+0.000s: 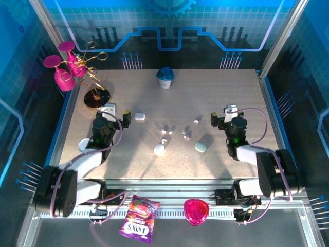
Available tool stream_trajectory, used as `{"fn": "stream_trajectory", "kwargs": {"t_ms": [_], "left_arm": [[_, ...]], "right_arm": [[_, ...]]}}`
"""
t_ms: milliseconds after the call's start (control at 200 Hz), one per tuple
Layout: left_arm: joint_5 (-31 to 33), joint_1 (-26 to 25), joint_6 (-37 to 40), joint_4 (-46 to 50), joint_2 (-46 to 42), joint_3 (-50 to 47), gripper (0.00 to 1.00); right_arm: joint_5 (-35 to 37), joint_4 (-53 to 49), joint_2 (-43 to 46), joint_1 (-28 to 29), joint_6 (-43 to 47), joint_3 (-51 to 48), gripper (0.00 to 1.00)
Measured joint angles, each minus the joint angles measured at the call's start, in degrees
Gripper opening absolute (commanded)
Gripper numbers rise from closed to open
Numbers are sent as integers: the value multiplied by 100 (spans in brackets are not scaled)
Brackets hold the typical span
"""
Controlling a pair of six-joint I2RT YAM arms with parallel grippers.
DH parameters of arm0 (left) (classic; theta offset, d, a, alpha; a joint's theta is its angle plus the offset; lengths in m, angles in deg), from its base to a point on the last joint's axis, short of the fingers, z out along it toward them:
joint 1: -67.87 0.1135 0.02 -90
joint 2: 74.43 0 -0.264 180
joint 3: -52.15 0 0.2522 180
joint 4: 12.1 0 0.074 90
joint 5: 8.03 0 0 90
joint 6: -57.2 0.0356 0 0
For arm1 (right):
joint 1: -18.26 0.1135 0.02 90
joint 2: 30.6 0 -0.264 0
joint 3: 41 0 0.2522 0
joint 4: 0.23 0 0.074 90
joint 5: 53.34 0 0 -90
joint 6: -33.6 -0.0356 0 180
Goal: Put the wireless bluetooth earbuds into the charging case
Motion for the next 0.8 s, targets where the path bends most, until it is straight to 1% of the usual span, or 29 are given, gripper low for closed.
{"fn": "stream_trajectory", "kwargs": {"t_ms": [105,190,310,485,665,740,800], "left_arm": [[262,-588,125,553,-619,170,99],[321,-1025,214,988,-975,212,99],[315,-1609,275,1690,-1250,315,99],[278,-2361,140,2350,-1294,345,99],[273,-3235,-120,2426,-1287,52,99],[260,-3460,-267,2439,-1187,-81,99],[251,-3547,-404,2450,-1034,-140,96]], "right_arm": [[-46,-557,557,96,22,173,100],[-133,-1069,898,240,57,387,100],[-256,-1829,1272,697,131,754,100],[-374,-2520,1526,1547,122,966,100],[-455,-3036,1539,2247,-138,964,100],[-450,-3237,1550,2463,-315,964,100],[-424,-3493,1589,2632,-466,962,100]]}}
